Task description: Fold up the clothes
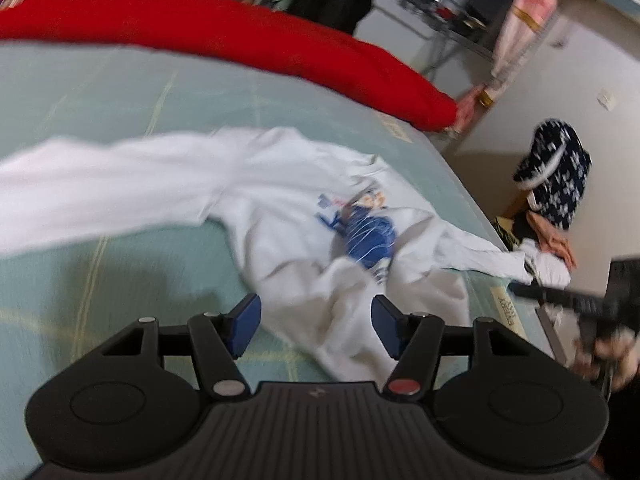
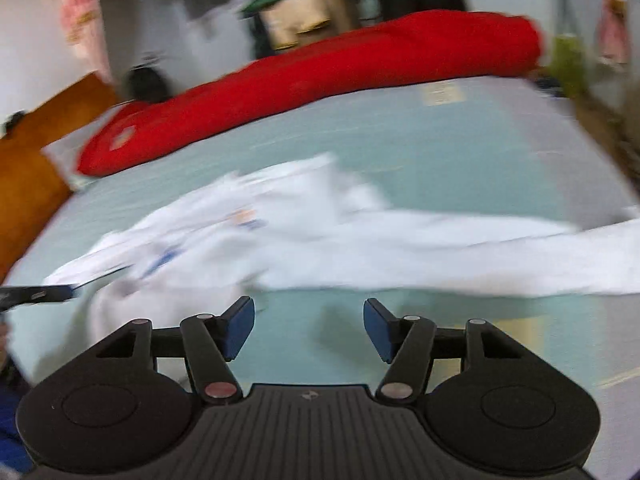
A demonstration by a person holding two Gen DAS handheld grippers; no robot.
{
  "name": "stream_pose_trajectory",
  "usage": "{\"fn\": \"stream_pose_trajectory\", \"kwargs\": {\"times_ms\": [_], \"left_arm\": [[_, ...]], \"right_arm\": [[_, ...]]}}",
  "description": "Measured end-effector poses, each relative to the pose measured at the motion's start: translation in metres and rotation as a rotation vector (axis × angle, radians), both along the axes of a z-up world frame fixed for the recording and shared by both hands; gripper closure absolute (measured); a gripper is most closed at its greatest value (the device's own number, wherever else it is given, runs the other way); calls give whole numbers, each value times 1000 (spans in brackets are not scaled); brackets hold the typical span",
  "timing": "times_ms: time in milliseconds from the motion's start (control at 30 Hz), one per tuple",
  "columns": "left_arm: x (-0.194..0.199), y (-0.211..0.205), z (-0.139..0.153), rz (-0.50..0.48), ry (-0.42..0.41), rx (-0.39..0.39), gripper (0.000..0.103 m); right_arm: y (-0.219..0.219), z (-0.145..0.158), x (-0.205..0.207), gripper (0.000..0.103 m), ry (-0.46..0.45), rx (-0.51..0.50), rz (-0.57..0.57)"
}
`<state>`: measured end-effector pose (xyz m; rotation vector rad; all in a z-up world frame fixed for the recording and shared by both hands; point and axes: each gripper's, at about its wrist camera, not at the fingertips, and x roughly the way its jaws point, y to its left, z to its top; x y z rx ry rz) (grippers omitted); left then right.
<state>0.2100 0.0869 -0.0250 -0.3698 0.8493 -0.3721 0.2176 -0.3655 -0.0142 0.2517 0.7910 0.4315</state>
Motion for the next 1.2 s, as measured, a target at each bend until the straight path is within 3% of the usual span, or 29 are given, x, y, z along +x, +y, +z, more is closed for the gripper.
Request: {"fn": "stream_pose_trajectory", "kwargs": {"times_ms": [100,200,333,467,533,633,700,767,1033,1200], "left_arm": [[-13,10,-14,68,7,-47,42],[-25,19,-28,135,15,-91,42],[-38,16,-38,183,41,11,42],[-49,18,-34,174,14,43,41],[-54,20,-31,167,-2,44,40],[-59,23,-30,165,-18,65,39],[-60,23,-30,158,-22,66,39],[-59,22,-32,153,-21,72,39],[-49,13,-38,98,-18,30,39],[-38,8,-41,60,-17,-67,39]], "right_arm": [[43,-1,-16,37,-45,14,118],[88,6,-34,34,-147,-30,239],[153,14,-59,30,-303,-154,388],[208,-1,-69,30,-393,-368,459],[229,-19,-68,30,-396,-489,477],[252,-44,-67,30,-417,-691,488],[256,-48,-65,30,-453,-759,483],[254,-42,-58,30,-468,-765,467],[215,-1,2,28,-416,-589,305],[182,-6,50,24,-291,-406,205]]}}
